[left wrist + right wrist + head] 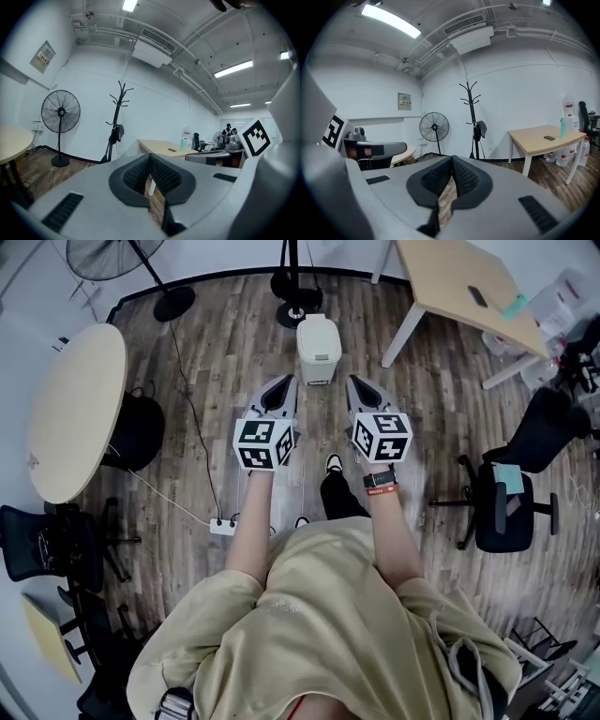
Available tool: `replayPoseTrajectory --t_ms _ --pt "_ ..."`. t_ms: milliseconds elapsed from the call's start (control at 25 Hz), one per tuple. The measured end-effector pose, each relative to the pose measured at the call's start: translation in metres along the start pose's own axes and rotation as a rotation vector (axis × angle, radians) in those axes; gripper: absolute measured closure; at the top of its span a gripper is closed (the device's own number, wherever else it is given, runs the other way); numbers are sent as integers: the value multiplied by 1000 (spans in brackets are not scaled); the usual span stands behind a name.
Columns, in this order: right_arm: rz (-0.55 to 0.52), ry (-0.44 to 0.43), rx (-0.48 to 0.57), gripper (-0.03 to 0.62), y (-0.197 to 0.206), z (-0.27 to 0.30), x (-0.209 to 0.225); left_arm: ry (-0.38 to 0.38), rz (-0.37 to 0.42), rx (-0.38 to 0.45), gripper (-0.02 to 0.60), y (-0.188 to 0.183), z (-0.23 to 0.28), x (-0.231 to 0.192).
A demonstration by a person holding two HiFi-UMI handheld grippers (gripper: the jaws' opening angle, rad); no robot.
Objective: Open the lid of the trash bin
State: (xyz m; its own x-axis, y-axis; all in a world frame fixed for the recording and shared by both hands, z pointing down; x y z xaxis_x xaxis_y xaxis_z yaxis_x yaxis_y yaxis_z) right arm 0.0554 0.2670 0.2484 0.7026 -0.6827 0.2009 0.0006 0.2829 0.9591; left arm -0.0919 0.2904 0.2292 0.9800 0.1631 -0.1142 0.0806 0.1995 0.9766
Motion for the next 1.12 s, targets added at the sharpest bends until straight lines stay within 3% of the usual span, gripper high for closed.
replayPoseTrajectory --t_ms 80,240,400,600,800,920,1120 --pt "28 -30 -10 582 -3 19 26 -4 -15 -3 558 -3 31 1" --pt "60 -88 -20 582 -9 62 81 -58 30 -24 558 -6 99 -1" --pt "56 -109 -33 582 -21 105 129 -58 49 -19 558 -10 164 0" --pt "44 -153 -50 582 -35 150 180 -59 -10 -20 558 -11 233 4" --pt "63 -98 -13 585 -35 174 238 -130 -12 40 558 -3 290 1" --pt "103 -60 -24 591 -18 183 266 -178 29 23 558 12 317 -4" --pt "123 -60 -74 594 6 214 293 -180 14 -17 558 41 358 -16"
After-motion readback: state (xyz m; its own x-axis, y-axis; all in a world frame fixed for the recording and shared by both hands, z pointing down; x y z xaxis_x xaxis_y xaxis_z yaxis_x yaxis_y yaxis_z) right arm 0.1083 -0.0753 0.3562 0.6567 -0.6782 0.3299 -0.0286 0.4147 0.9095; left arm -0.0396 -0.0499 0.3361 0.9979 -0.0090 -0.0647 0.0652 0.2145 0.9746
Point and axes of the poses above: the fingertips, and each gripper's own axes: z forward along the fingers, x to its right, y out of its underside, the point moved 3 cm from there along -z, backward along the fingers, and after that the axes turned 14 degrees about -y, right-handed, at the moved point
